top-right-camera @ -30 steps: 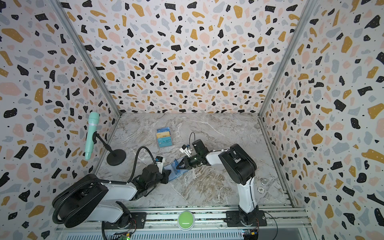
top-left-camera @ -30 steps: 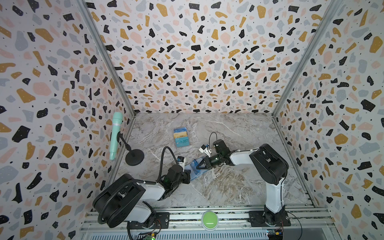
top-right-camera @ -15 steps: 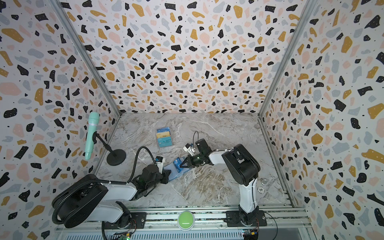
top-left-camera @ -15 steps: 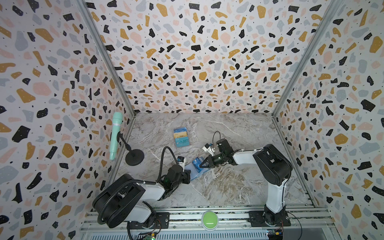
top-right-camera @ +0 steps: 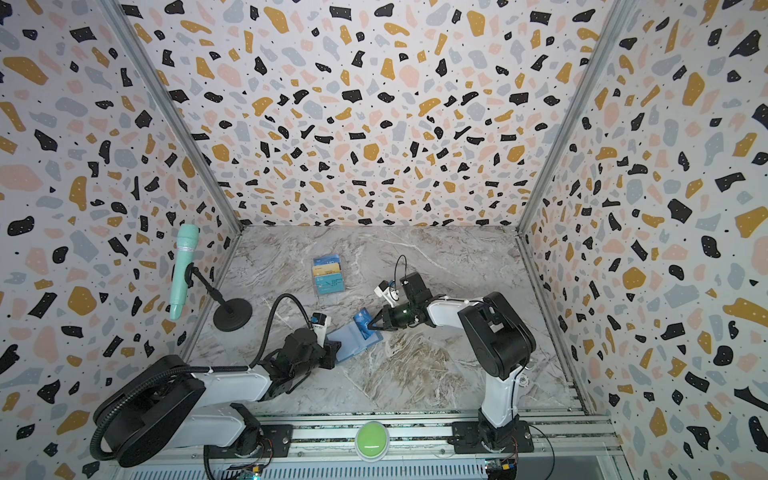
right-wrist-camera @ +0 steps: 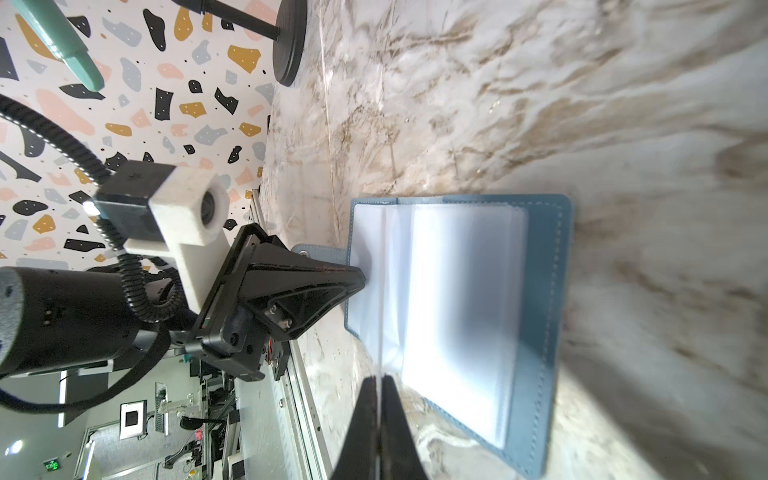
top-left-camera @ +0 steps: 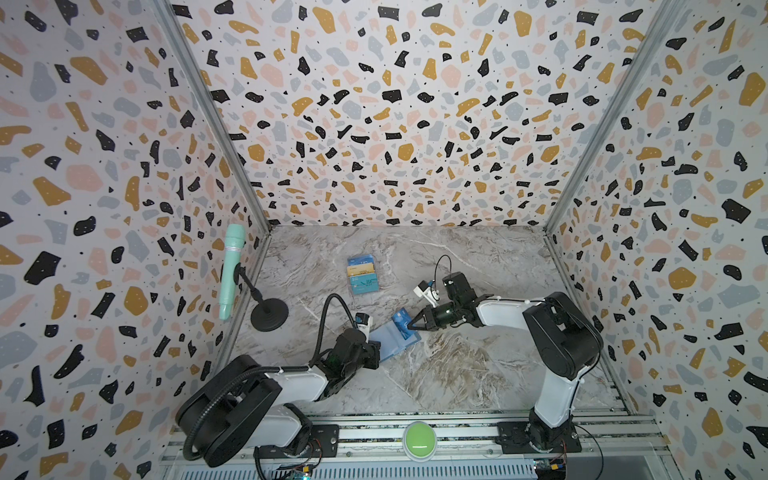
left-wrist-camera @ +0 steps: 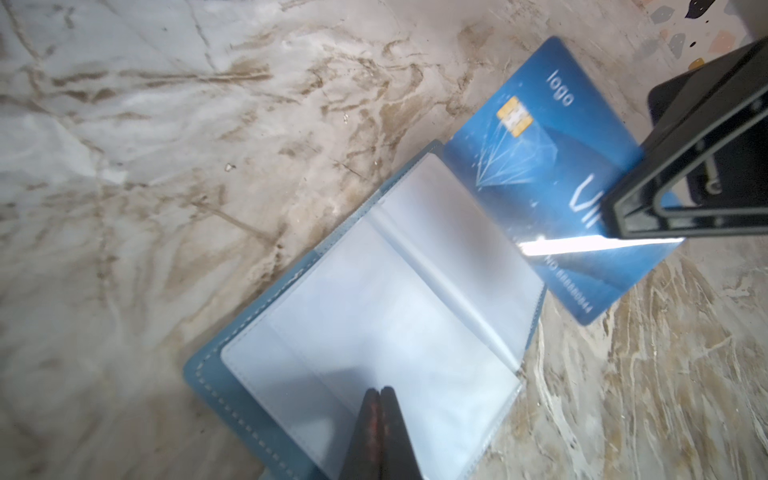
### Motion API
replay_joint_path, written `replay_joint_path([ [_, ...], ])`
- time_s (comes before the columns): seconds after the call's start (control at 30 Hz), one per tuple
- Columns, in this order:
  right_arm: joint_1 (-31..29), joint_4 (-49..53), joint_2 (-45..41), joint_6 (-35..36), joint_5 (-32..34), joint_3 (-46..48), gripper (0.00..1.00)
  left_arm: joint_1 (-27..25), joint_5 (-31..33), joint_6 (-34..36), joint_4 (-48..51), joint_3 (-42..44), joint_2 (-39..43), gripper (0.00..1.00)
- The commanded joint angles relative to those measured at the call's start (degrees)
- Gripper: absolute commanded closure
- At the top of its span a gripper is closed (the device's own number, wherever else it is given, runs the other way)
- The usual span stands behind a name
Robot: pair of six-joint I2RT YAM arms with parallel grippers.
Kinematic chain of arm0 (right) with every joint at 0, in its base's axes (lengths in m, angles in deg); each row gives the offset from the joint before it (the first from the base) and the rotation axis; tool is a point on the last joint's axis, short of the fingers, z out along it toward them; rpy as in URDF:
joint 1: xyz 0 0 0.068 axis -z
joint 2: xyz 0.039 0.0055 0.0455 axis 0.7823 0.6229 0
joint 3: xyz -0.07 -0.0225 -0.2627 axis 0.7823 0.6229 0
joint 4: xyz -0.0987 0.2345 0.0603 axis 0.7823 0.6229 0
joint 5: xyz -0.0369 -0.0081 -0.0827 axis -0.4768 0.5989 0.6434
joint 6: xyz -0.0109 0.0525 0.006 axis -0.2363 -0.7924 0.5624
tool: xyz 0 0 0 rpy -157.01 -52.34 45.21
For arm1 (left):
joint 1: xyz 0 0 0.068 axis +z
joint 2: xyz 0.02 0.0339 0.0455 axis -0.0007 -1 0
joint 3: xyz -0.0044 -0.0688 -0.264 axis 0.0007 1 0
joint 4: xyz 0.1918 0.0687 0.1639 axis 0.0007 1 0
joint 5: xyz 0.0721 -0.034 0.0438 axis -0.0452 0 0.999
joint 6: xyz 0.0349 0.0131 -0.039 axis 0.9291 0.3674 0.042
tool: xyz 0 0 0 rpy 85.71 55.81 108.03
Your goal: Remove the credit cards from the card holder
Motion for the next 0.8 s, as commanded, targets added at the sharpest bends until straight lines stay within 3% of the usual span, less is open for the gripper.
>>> replay_joint_path([
  [0.0,2.0,8.6,-5.7,7.3,3.3,-2.8,1.00,0.4,1.6,1.5,6.4,-3.1,4.0,0.95],
  [0.1,2.2,13.7,-8.5,12.2,5.7,-3.7,1.00,0.4,3.6,2.9,12.0,-6.3,8.3,0.83],
  [0.2,2.2,12.9,-11.5,14.2,2.9,-2.1,1.00,0.4,4.8,5.2,17.9,-9.8,12.7,0.68],
  [0.3,2.1,10.6,-14.2,15.3,-0.6,0.3,1.00,0.6,2.7,8.4,21.9,-13.3,15.3,0.61],
  [0.57,0.7,15.0,-20.1,23.3,-5.3,2.0,1.00,1.4,-10.6,18.2,32.0,-25.1,16.8,0.48],
  [0.77,-2.2,18.7,-25.7,30.6,-7.3,3.4,1.00,2.5,-22.4,24.9,41.5,-35.7,14.7,0.46],
])
